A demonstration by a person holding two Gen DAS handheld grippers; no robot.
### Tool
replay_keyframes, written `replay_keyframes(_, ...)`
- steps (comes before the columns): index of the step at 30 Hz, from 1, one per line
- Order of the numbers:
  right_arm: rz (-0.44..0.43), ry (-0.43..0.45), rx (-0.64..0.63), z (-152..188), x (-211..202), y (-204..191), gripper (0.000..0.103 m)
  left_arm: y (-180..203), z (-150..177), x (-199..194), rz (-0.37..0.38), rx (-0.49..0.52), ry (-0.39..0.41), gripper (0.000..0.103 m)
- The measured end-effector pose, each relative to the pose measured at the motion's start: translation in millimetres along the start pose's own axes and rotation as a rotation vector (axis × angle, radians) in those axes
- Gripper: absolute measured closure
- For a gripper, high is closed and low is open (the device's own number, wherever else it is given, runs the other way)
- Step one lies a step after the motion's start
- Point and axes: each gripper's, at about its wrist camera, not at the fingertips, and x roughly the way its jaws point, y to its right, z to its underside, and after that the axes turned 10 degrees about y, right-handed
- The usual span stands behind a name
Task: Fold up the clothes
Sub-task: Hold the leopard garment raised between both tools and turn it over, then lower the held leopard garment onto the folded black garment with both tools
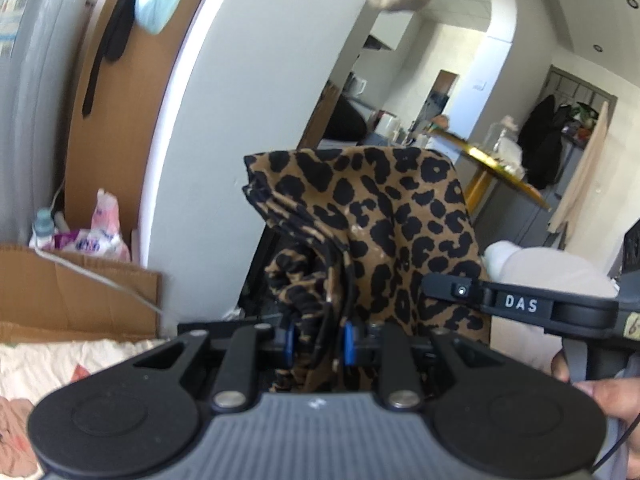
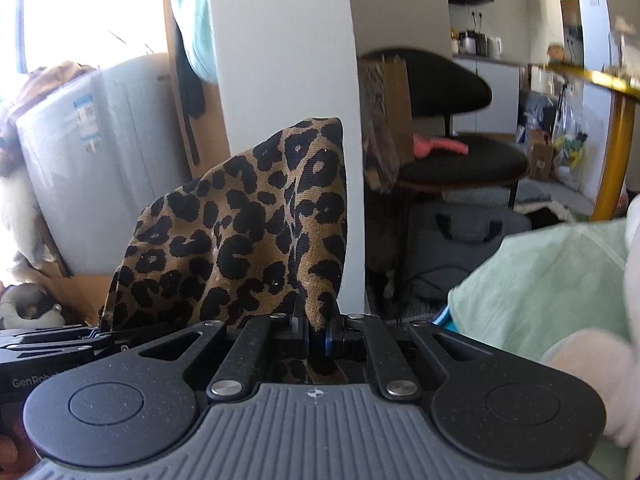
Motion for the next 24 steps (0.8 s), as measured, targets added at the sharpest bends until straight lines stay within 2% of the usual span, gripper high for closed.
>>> replay_keyframes(10,0.015,-0.093,0.021,78,88,23,0.097,-47,71,68,-0.022,-0.010,-0.050,0.079)
replay_keyframes(17,0.039,-0.095,-0.012,123,139,35,0.097,-72,111,110,-0.024,-0.023,-0.055,0.079)
replay_keyframes(22,0.060,-0.093,0.025,155,178,49,0.097,-96,144,144,0.002,-0.040,-0.060,0.079)
replay_keyframes(24,0.066,-0.095,0.002,167,195,50,0.097,-109,158,158,0.013,-0.053,-0.066,0.079)
